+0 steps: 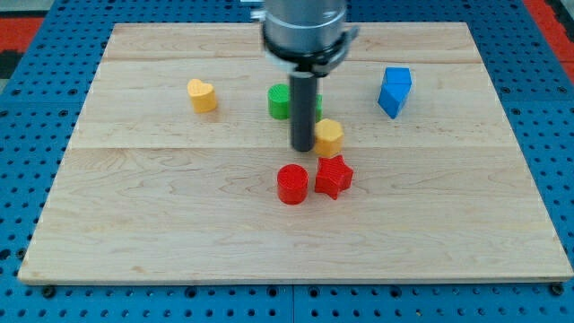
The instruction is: Slightly push the red star into the red circle
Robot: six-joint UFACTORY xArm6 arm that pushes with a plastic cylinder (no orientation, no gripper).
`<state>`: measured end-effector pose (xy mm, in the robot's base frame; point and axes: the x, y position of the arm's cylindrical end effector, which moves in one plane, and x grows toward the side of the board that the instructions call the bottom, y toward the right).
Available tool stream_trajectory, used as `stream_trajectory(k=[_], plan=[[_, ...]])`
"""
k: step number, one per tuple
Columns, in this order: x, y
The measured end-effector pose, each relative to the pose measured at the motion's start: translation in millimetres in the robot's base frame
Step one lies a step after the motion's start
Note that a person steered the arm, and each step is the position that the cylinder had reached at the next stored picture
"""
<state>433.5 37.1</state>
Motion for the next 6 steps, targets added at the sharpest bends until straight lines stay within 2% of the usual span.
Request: stream_trajectory(k=[3, 4, 5, 6], plan=[[-14.6, 79.1], [4.1, 83.3], [21.0, 54.3], [40.0, -13.3]])
